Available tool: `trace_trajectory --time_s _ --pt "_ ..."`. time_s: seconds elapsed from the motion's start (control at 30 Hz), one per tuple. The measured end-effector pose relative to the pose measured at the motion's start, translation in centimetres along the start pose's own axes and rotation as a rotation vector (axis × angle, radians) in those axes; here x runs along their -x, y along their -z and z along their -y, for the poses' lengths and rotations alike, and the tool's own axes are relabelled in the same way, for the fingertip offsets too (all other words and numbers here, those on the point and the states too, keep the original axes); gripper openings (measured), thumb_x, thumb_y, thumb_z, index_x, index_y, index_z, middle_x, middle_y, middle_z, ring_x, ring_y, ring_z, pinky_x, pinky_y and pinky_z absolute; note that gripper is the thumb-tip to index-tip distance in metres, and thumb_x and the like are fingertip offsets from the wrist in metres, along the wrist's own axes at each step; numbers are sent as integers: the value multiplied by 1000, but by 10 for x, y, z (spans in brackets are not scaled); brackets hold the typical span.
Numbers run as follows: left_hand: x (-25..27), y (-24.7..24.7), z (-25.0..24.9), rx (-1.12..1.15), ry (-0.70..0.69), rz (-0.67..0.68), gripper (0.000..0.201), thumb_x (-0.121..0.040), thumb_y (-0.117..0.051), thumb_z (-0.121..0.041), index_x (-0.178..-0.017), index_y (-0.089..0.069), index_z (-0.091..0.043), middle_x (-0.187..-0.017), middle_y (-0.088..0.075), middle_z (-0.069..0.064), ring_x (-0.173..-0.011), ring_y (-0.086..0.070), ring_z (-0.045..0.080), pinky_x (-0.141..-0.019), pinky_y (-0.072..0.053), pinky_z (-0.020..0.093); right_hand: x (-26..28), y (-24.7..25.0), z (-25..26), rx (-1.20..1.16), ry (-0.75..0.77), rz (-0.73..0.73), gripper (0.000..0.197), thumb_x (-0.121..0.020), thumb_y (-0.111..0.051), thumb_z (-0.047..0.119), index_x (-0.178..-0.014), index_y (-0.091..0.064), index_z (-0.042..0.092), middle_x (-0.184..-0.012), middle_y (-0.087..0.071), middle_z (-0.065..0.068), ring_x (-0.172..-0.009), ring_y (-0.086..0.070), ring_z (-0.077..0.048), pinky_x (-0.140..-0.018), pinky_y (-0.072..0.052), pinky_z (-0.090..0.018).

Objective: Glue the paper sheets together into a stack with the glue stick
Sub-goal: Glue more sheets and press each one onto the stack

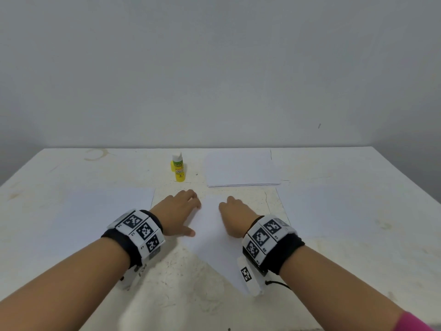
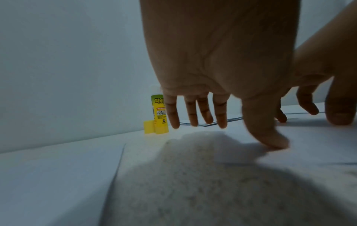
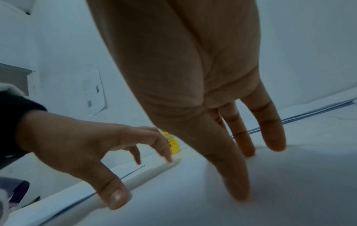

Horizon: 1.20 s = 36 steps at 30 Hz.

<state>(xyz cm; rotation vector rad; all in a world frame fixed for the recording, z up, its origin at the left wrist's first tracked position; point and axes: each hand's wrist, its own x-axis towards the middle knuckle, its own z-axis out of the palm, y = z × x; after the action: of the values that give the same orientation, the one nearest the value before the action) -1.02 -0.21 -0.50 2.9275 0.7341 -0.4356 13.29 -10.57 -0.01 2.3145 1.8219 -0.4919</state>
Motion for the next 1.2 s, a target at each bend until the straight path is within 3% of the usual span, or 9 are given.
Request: trace_trajectory --time_s 0.13,0.27,0.4,0.6,0.67,0.73,0.87,1.07,1.2 --pt "0 -8 6 12 32 268 113 -78 -51 -73 -152 14 -17 -158 23 -5 -146 18 16 -117 -1 52 -10 -4 7 -38 131 -12 40 -92 -47 2 -132 -43 3 -132 -42 -15 -121 -42 -31 -100 -42 -42" --pt "7 -12 8 8 101 291 136 -41 -17 -93 -151 18 -20 -158 24 -7 -147 14 16 -117 -7 52 -16 -4 -15 -98 86 62 45 -88 -54 7 -131 -42 8 -133 -42 -8 -124 -45 -28 -103 -40 -43" --pt "8 -17 7 -5 159 248 144 -31 -8 -95 -152 11 -19 -159 18 -6 -147 12 21 -116 -11 53 -5 3 -59 -42 34 179 87 -83 -72 21 -149 -18 7 -157 -17 -8 -140 -28 -26 -113 -29 -40" --pt "0 -24 14 69 136 291 167 -10 2 -104 -148 23 -13 -155 30 -4 -143 27 16 -114 6 57 -4 2 -92 -83 -88 242 126 -72 -80 43 -151 12 7 -161 7 -6 -148 1 -23 -119 -16 -46" --pt "2 -25 14 89 124 311 168 -9 -2 -105 -146 28 -13 -152 36 -4 -142 29 16 -113 8 58 -3 3 -92 -115 -107 234 132 -69 -82 44 -150 16 9 -161 2 -9 -148 -7 -25 -118 -20 -45" --pt "3 -25 14 116 132 317 169 -8 -7 -105 -144 31 -13 -148 42 -4 -141 31 16 -113 10 58 -2 4 -92 -138 -123 172 136 -62 -86 45 -151 10 11 -153 -27 -12 -138 -32 -32 -110 -33 -45" --pt "0 -23 13 147 167 334 173 -3 -13 -104 -139 37 -10 -147 43 2 -140 33 17 -112 12 58 1 5 -90 -175 -111 75 133 -56 -90 41 -151 -2 16 -127 -53 -10 -122 -45 -32 -97 -44 -41" --pt "0 -22 12 176 170 337 176 1 -13 -104 -140 37 -10 -148 43 2 -140 33 17 -111 14 58 21 3 -80 -717 -35 -184 125 -64 -88 22 -152 0 30 -148 -35 -5 -135 -35 -22 -104 -33 -30" --pt "2 -21 11 191 171 332 177 2 -12 -104 -140 37 -9 -148 43 2 -140 33 18 -111 15 57 34 -14 -78 -911 -98 -272 72 -75 -79 17 -137 -44 32 -136 -45 1 -124 -42 -18 -100 -39 -31"
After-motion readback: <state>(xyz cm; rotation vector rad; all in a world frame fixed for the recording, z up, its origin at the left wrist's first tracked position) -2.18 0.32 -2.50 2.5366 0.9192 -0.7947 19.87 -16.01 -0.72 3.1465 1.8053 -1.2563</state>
